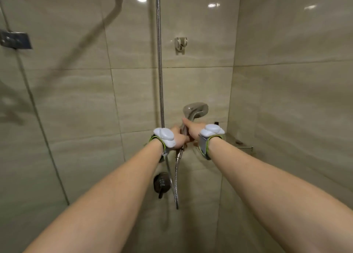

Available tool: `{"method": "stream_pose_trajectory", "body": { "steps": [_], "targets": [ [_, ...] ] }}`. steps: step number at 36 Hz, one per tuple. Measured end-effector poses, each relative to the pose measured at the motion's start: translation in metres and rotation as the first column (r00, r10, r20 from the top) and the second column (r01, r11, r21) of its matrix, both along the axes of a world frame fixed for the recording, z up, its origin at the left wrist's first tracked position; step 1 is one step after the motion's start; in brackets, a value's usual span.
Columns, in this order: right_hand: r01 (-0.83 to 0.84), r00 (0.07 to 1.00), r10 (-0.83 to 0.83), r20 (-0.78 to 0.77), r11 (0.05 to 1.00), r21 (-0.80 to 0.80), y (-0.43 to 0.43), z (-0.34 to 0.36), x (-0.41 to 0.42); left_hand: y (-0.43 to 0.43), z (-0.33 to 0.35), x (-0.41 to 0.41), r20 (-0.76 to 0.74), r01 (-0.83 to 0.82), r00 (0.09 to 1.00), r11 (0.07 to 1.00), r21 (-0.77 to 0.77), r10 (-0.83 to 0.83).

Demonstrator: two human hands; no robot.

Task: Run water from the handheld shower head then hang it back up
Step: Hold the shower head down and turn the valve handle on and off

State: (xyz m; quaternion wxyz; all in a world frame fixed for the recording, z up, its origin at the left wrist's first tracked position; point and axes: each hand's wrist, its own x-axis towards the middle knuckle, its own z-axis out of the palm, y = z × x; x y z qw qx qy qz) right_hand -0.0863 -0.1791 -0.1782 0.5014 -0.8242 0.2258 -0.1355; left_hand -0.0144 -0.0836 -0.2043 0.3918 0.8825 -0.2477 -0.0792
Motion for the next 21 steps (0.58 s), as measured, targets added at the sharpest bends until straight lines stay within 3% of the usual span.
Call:
{"method": "stream_pose_trajectory", "body": {
  "steps": [2,7,11,14,21],
  "targets": [
    [0.001,0.999,-0.004,-0.050,0.999,-0.048,-0.003,-0.013,-0.004,0.014,0.012,-0.038,-0.047,0.123,0.991,0.992,-0.034,-0.124],
    [-0.080,0.996,0.091,-0.017,0.935,0.345,-0.011,-0.059,-0.005,0.029,-0.017,-0.032,-0.226,0.095,0.967,0.989,-0.115,-0.119],
    [-0.003,0.998,0.029,-0.055,0.907,0.421,-0.068,-0.160,0.051,0.042,-0.037,-0.018,-0.272,0.063,0.957,0.985,-0.158,-0.105],
    [0.087,0.996,-0.068,-0.054,0.792,0.604,-0.027,-0.153,0.007,0.053,-0.057,-0.003,-0.297,0.001,0.954,0.991,-0.134,-0.042],
    [0.166,0.985,-0.090,-0.149,0.739,0.652,-0.029,-0.190,0.010,0.070,-0.112,0.035,-0.415,-0.113,0.906,0.993,-0.039,0.087]
  ]
}}
